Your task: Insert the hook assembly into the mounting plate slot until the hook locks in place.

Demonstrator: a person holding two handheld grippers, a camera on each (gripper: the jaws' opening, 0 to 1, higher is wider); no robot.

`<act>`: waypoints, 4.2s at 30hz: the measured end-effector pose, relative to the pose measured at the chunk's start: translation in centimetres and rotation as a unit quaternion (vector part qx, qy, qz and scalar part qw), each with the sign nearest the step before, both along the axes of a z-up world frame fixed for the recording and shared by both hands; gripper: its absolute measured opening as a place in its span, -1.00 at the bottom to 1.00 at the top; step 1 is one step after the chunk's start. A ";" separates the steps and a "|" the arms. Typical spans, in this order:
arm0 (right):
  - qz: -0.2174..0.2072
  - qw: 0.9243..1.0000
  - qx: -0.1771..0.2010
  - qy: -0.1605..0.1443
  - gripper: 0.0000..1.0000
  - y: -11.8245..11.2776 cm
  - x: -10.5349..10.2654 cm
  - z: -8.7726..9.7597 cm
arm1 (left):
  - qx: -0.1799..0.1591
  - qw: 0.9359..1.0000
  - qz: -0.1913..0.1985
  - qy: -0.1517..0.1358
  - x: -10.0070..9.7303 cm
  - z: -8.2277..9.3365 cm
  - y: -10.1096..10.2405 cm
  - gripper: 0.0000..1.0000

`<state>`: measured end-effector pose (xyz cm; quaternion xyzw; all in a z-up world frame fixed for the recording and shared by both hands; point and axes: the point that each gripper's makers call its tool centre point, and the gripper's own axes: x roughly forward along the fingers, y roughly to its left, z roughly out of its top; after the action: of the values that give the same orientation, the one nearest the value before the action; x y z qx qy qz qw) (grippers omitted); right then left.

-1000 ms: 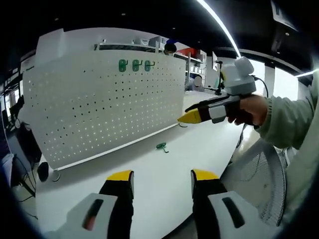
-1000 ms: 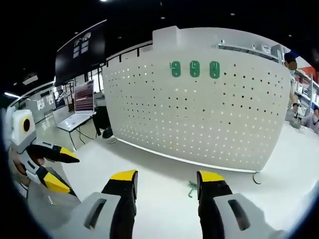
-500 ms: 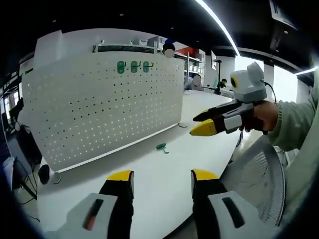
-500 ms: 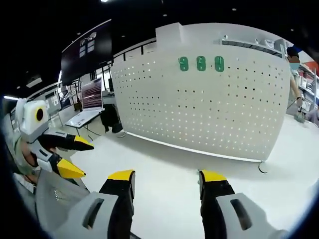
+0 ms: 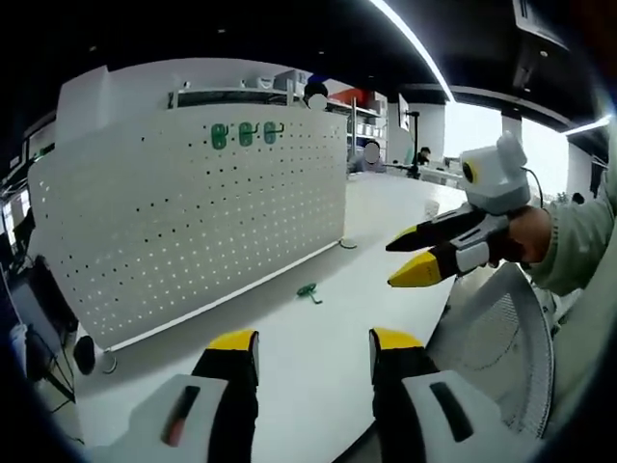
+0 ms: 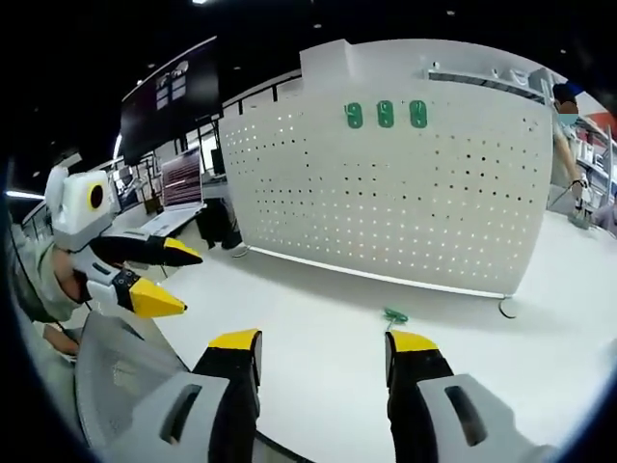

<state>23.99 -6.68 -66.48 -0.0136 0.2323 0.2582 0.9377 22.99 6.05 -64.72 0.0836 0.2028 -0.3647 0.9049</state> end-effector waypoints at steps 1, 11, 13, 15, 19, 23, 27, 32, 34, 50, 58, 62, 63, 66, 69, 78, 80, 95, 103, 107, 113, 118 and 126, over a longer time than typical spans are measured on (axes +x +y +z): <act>-0.002 1.000 0.000 0.000 0.00 -0.2 0.0 0.0 | 0.002 1.000 -0.002 0.000 0.2 0.0 -0.1 -0.05; -0.025 1.000 0.013 0.004 -0.01 -1.6 -0.2 0.0 | 0.032 0.998 -0.052 -0.014 2.5 0.3 -2.3 -0.04; -0.027 1.000 0.013 0.004 -0.01 -1.7 -0.3 0.1 | 0.047 0.996 -0.074 -0.016 3.1 0.0 -2.9 -0.04; -0.031 0.999 0.016 0.004 -0.02 -1.8 -0.3 0.1 | 0.052 0.994 -0.090 -0.017 3.5 -0.1 -3.4 -0.06; -0.038 0.999 0.021 0.005 -0.02 -2.1 -0.4 0.2 | 0.079 0.989 -0.126 -0.025 4.7 -0.7 -4.4 -0.08; -0.045 0.999 0.018 0.006 -0.02 -2.5 -0.5 0.1 | 0.095 0.981 -0.170 -0.027 6.0 -1.1 -5.9 -0.15; -0.056 0.998 0.020 0.011 -0.02 -3.0 -0.7 -0.3 | 0.129 0.970 -0.202 -0.042 7.5 -2.0 -7.1 -0.17; -0.067 0.997 0.024 0.016 -0.03 -3.4 -0.9 -0.5 | 0.154 0.958 -0.238 -0.050 9.3 -3.3 -8.4 -0.17; -0.070 0.997 0.024 0.017 -0.03 -3.5 -1.0 -0.6 | 0.157 0.955 -0.245 -0.049 10.1 -4.1 -8.9 -0.18; -0.098 0.995 0.028 0.017 -0.04 -4.9 -2.2 -0.1 | 0.189 0.939 -0.286 -0.030 14.9 -9.9 -11.2 -0.35; -0.108 0.993 0.031 0.017 -0.04 -5.0 -2.5 0.1 | 0.189 0.931 -0.310 -0.026 16.3 -11.5 -12.7 -0.45; -0.113 0.993 0.033 0.020 -0.05 -5.1 -2.6 0.0 | 0.197 0.930 -0.309 -0.024 17.0 -12.6 -13.1 -0.55; -0.114 0.993 0.034 0.020 -0.05 -5.1 -2.6 0.0 | 0.199 0.929 -0.310 -0.024 17.0 -12.8 -13.2 -0.57; -0.119 0.992 0.037 0.022 -0.05 -5.2 -2.6 -0.2 | 0.203 0.927 -0.316 -0.019 17.1 -13.8 -13.6 -0.54; -0.123 0.991 0.039 0.023 -0.05 -5.3 -2.7 -0.3 | 0.206 0.924 -0.322 -0.013 17.0 -14.6 -13.9 -0.54; -0.136 0.989 0.042 0.031 -0.05 -5.8 -2.8 -0.9 | 0.203 0.923 -0.328 -0.001 17.4 -16.2 -14.7 -0.55; -0.138 0.989 0.044 0.032 -0.05 -5.9 -2.7 -0.9 | 0.204 0.922 -0.329 0.001 17.4 -16.4 -14.8 -0.56; -0.139 0.988 0.054 0.036 -0.06 -5.6 -2.5 -0.7 | 0.201 0.921 -0.333 0.008 17.7 -17.4 -15.4 -0.72; -0.139 0.988 0.054 0.033 -0.06 -5.5 -2.5 -0.4 | 0.201 0.921 -0.333 0.008 17.7 -17.6 -15.6 -0.88; -0.140 0.988 0.053 0.031 -0.06 -5.5 -2.6 -0.2 | 0.201 0.923 -0.328 0.009 17.7 -17.5 -15.5 -0.90; -0.139 0.988 0.052 0.028 -0.06 -5.5 -2.6 0.1 | 0.193 0.928 -0.317 0.014 17.6 -17.0 -14.9 -0.92; -0.138 0.989 0.051 0.024 -0.07 -5.4 -2.5 0.5 | 0.169 0.939 -0.298 0.019 17.6 -15.7 -14.6 -0.92; -0.126 0.991 0.047 0.010 -0.07 -5.1 -2.1 1.8 | 0.115 0.962 -0.249 0.014 17.4 -12.5 -13.6 -0.93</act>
<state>21.84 -11.82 -64.72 0.0628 0.2287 0.1485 0.9601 40.40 -7.60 -77.26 0.2302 0.2287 -0.5537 0.7669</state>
